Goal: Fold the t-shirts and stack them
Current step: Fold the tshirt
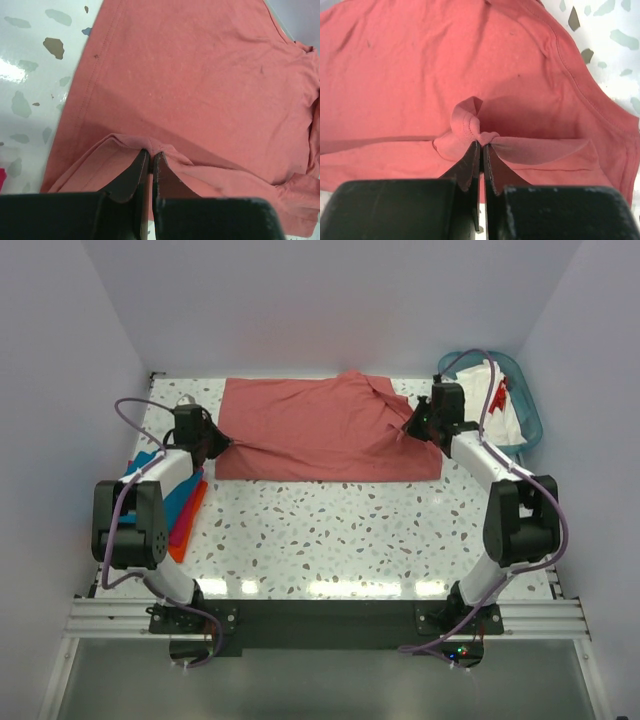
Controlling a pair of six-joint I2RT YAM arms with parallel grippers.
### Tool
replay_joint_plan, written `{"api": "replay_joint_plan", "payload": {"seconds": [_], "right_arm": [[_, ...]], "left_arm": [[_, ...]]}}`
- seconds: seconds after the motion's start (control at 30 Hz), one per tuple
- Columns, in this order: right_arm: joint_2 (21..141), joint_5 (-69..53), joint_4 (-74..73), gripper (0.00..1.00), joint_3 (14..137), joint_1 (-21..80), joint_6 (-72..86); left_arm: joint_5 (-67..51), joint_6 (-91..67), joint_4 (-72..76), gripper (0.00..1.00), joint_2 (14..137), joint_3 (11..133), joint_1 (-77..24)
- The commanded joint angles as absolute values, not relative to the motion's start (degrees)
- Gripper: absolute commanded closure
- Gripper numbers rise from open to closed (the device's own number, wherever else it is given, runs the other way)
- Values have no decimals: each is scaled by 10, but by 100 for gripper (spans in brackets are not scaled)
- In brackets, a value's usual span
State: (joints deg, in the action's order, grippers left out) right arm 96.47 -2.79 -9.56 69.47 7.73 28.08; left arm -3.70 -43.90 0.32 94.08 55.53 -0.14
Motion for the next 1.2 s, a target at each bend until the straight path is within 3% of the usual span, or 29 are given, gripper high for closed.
{"api": "replay_joint_plan", "payload": {"seconds": [0.0, 0.97, 1.1, 1.13, 1.17], "right_arm": [[972, -40, -34, 100, 732, 67, 272], [1157, -112, 12, 100, 911, 49, 258], [1175, -115, 2, 100, 930, 50, 254], [1184, -116, 2, 96, 945, 48, 251], [1186, -116, -24, 78, 952, 49, 250]], "left_arm": [[-37, -426, 29, 100, 954, 596, -2], [23, -451, 8, 99, 1018, 628, 17], [22, -451, 12, 87, 1023, 627, 18], [21, -449, 11, 70, 1024, 628, 18], [20, -449, 11, 62, 1023, 629, 19]]}}
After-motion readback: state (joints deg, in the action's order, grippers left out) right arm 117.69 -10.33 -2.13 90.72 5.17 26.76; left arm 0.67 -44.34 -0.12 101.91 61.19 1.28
